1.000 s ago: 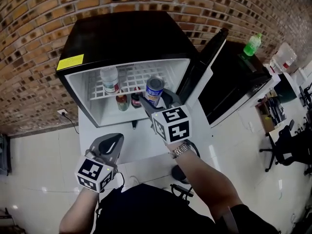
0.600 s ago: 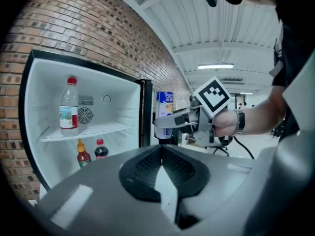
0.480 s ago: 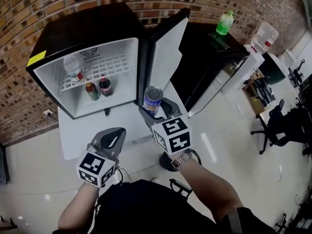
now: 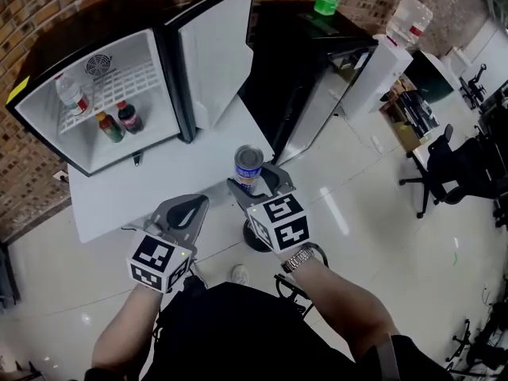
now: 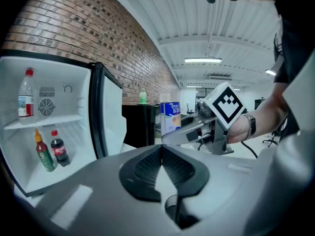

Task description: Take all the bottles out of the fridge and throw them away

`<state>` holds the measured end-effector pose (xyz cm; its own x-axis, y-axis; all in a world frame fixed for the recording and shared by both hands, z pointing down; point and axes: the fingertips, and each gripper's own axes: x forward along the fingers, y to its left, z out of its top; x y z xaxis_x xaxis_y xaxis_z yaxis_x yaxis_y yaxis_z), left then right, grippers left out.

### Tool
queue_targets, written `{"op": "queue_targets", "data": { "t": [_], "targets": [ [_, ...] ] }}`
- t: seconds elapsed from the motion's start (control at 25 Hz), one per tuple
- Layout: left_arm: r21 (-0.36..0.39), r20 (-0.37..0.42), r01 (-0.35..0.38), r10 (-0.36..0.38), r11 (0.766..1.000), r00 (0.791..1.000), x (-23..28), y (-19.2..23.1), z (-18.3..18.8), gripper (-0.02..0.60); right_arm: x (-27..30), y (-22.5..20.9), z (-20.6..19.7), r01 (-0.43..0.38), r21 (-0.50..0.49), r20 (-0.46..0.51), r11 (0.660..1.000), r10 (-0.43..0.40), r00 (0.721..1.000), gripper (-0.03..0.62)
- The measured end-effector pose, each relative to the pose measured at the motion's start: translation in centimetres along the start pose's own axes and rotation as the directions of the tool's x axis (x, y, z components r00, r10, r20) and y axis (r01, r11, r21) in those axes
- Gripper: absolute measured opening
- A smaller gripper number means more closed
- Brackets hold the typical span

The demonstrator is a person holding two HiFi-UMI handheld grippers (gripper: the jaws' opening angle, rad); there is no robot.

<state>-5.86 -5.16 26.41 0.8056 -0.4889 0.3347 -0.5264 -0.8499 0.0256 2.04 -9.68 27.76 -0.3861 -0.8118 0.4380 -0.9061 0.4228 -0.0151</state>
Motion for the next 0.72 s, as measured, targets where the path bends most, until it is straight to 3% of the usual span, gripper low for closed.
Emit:
{"op": "queue_targets", "data": {
  "t": [0.36,0.72],
  "targets": [
    [0.033,-0.087,0.105,-0.102,0.994,0.991,6.0,-6.6,-1.9,0.003,-3.8,-3.4,-9.3,0.021,0.105,-0.102,0.994,-0.010,0.995,0.264],
    [0.006,-0.221,0.200,-0.194,0.980,0.956,10.9,-10.6,-8.3,0.003,-3.7,-4.7,-21.9,0.051,0.263,-0.272,0.963,0.024,0.962,0.262]
  ]
}}
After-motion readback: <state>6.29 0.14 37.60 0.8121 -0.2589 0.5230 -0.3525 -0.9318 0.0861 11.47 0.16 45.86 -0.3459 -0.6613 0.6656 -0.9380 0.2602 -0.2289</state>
